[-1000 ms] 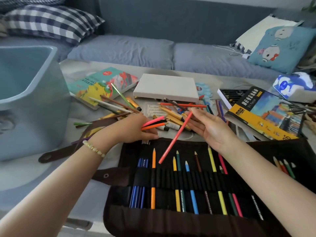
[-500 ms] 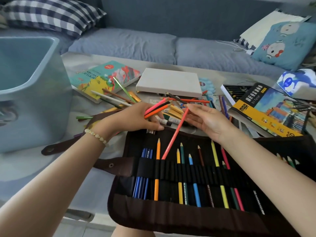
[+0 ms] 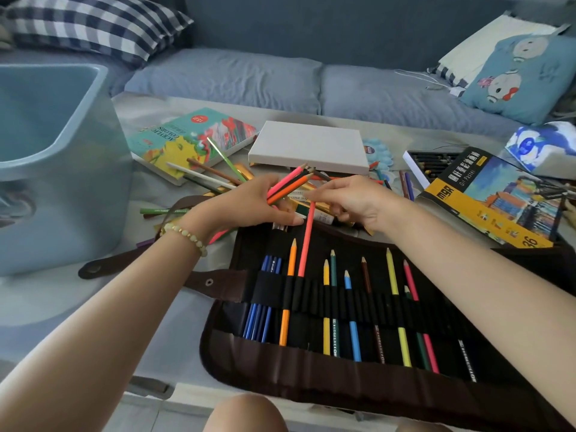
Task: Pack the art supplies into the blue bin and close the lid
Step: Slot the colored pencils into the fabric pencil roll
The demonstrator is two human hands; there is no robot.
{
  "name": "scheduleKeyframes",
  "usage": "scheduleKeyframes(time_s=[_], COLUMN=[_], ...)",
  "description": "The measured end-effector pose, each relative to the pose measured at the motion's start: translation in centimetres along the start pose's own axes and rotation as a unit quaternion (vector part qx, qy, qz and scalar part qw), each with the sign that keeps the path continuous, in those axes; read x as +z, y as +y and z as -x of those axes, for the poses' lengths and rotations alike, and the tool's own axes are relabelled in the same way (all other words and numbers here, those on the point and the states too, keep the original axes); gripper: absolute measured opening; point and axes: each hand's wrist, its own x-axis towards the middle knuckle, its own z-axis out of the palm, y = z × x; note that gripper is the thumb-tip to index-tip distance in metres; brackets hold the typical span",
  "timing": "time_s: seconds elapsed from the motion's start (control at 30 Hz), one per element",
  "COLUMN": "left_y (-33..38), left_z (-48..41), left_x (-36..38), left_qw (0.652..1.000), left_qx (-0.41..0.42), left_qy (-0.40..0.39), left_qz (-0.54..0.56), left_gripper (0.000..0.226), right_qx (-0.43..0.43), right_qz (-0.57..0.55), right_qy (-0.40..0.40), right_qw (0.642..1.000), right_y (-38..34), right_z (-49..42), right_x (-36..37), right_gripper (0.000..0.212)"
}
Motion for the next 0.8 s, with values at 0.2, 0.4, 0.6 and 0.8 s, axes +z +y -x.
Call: scheduleKeyframes(time_s=[0.2,0.4,0.6,0.8], left_y=[-0.7,-0.8,-1.3,0.4], left_z=[-0.3,-0.1,-0.1,-0.1], left_x=[-0.4,-0.3,-0.1,0.2], left_qw=[0.999,0.999,0.997,0.996], left_qx=[-0.018,-0.02,-0.003,0.048], left_qy=[0.038,0.041,0.052,0.032], left_qz=[-0.011,-0.015,-0.054,0.071], left_gripper=[0.047,0.051,0.031,0.033], right_qx=[-0.004,0.015,-0.005,-0.094], right_qz=[-0.037,0.046,0.019,-0.176], right_qy=[-0.046,-0.102,-0.071,0.053], right_qw=[0.998,0.994,0.997,0.979], right_y=[-0.1,1.2,2.0,1.0], right_z=[1.1,3.0,3.1,1.8], right_x=[1.2,1.3,1.1,0.2], right_gripper=[0.014,0.019,0.028,0.021])
